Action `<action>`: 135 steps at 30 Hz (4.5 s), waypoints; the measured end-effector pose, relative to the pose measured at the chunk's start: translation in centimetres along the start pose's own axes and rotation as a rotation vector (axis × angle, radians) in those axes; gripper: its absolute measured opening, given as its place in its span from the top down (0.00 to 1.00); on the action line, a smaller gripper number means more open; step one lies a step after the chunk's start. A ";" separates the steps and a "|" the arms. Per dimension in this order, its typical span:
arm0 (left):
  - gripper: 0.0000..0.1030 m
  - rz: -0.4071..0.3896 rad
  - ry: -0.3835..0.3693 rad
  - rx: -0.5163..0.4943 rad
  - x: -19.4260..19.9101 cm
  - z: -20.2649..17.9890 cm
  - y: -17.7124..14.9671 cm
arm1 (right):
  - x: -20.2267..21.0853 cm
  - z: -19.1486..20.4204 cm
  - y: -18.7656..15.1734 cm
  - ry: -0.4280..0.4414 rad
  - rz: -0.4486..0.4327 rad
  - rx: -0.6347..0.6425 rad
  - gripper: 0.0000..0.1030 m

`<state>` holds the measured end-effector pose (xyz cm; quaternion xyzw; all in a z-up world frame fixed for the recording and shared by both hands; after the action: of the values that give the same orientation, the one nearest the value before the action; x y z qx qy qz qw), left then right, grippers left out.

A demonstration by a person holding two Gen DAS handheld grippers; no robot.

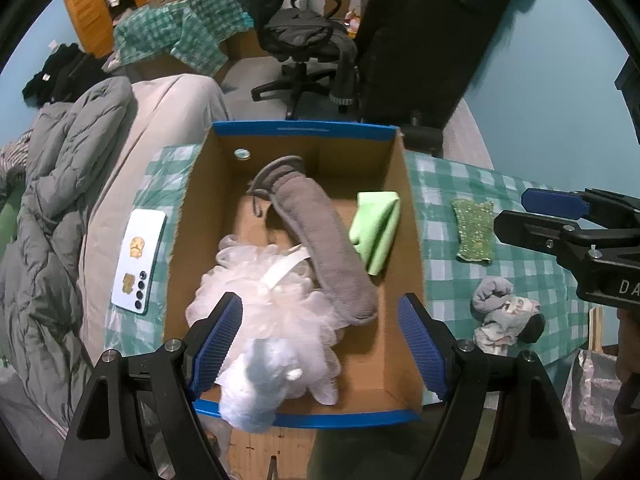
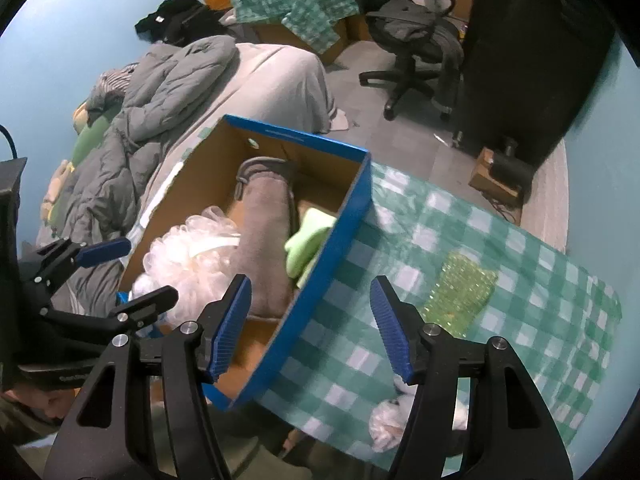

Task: Organize soft objects
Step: 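Move both tools back over the table toward the remaining socks, then grasp the black sock with the right tool while the left tool grasps the white wrapped sock bundle, then lift the black sock with the right tool while the left tool carries the white bundle to the box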

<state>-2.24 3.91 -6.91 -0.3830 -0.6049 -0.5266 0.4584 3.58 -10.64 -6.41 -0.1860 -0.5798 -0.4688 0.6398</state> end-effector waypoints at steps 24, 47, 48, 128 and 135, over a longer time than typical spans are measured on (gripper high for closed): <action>0.21 0.016 -0.038 -0.217 -0.9 -10.8 -0.4 | 4.0 -9.9 -7.4 -0.097 0.014 -0.170 0.38; 0.21 0.141 -0.067 -0.409 -6.1 -19.6 -2.2 | 3.5 -18.5 -16.4 -0.118 0.077 -0.330 0.38; 0.21 0.148 -0.066 -0.415 -6.5 -19.8 -2.3 | 3.3 -18.6 -16.7 -0.111 0.082 -0.334 0.38; 0.57 0.210 -0.081 -0.446 -13.7 -27.0 -5.1 | -6.5 -24.0 -20.7 -0.102 0.222 -0.194 0.58; 0.57 0.173 -0.119 -0.370 -11.5 -24.3 -3.7 | -5.2 -23.6 -20.9 -0.100 0.166 -0.199 0.65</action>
<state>1.21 -20.43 -18.37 -0.5418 -0.4886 -0.5637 0.3872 0.54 -37.34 -23.66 -0.3192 -0.5444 -0.4593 0.6251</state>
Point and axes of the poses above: each gripper's, at about its wrist camera, not at the fingertips, and x roughly against the way its jaws point, z to its left, y to its top, the point moved 1 cm from there along -x, roughly the way its jaws point, and after that the axes turned 5 degrees about z, right-handed, at the moved point
